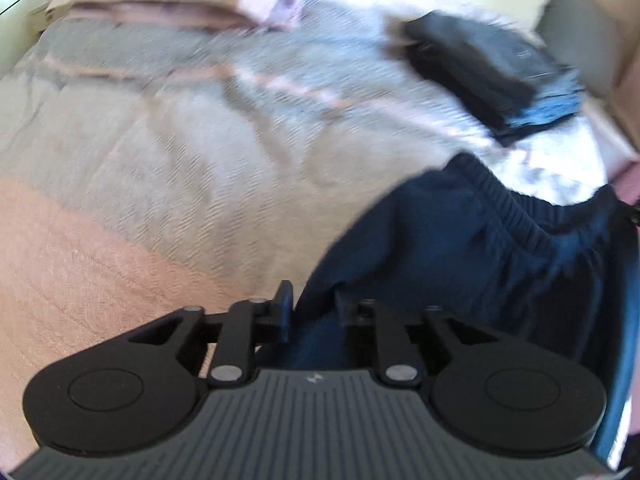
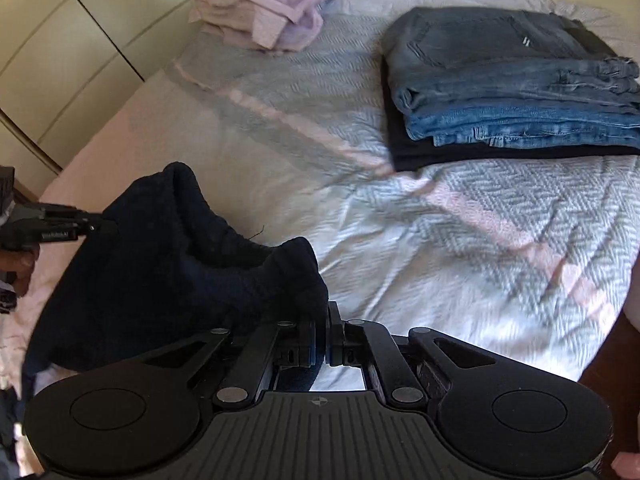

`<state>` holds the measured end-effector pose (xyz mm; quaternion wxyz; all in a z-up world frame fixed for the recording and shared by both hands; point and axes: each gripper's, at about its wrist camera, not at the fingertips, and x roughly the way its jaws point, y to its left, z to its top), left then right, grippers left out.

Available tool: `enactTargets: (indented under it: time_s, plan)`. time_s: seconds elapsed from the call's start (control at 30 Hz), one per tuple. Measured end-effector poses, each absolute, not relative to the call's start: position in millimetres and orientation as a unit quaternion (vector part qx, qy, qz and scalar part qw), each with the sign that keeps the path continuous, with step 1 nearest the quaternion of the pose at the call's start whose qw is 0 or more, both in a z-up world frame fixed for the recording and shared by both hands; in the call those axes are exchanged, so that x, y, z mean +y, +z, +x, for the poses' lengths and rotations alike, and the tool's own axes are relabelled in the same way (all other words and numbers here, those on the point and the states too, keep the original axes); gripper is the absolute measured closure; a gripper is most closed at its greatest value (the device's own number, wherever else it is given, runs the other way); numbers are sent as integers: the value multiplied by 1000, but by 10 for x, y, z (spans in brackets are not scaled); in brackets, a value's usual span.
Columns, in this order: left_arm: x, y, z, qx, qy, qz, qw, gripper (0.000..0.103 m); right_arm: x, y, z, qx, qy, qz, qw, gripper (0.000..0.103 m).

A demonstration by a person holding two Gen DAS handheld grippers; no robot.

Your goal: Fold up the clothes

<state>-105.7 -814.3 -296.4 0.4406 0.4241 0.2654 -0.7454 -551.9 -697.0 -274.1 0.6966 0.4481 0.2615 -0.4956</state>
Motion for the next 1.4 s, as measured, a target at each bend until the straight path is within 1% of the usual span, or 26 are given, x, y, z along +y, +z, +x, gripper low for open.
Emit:
enactTargets:
  time_s: [0.07, 0.13, 0.2, 0.23, 0.27, 0.3, 0.33, 0.37, 0.47, 0.53, 0.67, 0.77, 0.9, 1.07, 1.23, 1.33, 1.4]
  plan:
    - [-8051, -2927, -1052, 256, -742, 428, 448, 78, -7111, -2899, -5508, 278, -486, 449, 696, 100]
    - [-7934, -2872, -1034, 248, -740, 430, 455, 65, -7140, -2976, -5523, 281, -482, 461, 690, 100]
    - [-7643, -2744, -947, 250, -741, 426, 454, 62, -7120, -2996, -5550, 278, -484, 469, 684, 97]
    - [-7473, -2694, -914, 257, -743, 425, 449, 61, -7083, -2968, -5562, 279, -493, 469, 678, 80]
    - [-7285, -2653, -887, 266, -744, 425, 442, 59, -7044, -2939, -5574, 279, -501, 470, 671, 59]
    - [-7061, -2631, -873, 279, -743, 426, 435, 55, -6998, -2907, -5582, 275, -508, 473, 666, 48]
    - [-6837, -2609, -860, 291, -742, 428, 427, 52, -6970, -2868, -5610, 264, -508, 478, 666, 34]
    - [-6599, -2603, -851, 303, -740, 431, 417, 52, -6933, -2844, -5620, 255, -507, 482, 667, 33]
    - [-5801, -2712, -860, 333, -724, 464, 386, 49, -6861, -2770, -5552, 263, -506, 480, 667, 33]
    - [-5299, -2821, -819, 355, -700, 488, 382, 44, -6806, -2721, -5436, 269, -494, 469, 681, 33]
    - [-4435, -2944, -555, 403, -633, 511, 420, 44, -6644, -2772, -5111, 301, -458, 471, 691, 33]
    - [-3818, -2916, -269, 441, -586, 495, 466, 41, -6452, -2826, -4864, 318, -431, 481, 694, 33]
    - [-3096, -2915, 13, 451, -561, 491, 491, 40, -6063, -2903, -4520, 344, -408, 477, 698, 33]
    - [-2609, -2780, 217, 389, -603, 479, 506, 40, -5591, -2990, -4090, 371, -400, 471, 694, 33]
    - [-2322, -2547, 586, 380, -628, 411, 541, 40, -5199, -2887, -3573, 381, -390, 455, 704, 33]
    - [-2162, -2481, 817, 370, -631, 387, 561, 35, -5020, -2779, -3261, 394, -370, 438, 718, 33]
    - [-2086, -2538, 1010, 384, -614, 372, 581, 34, -4913, -2738, -3092, 402, -358, 431, 724, 33]
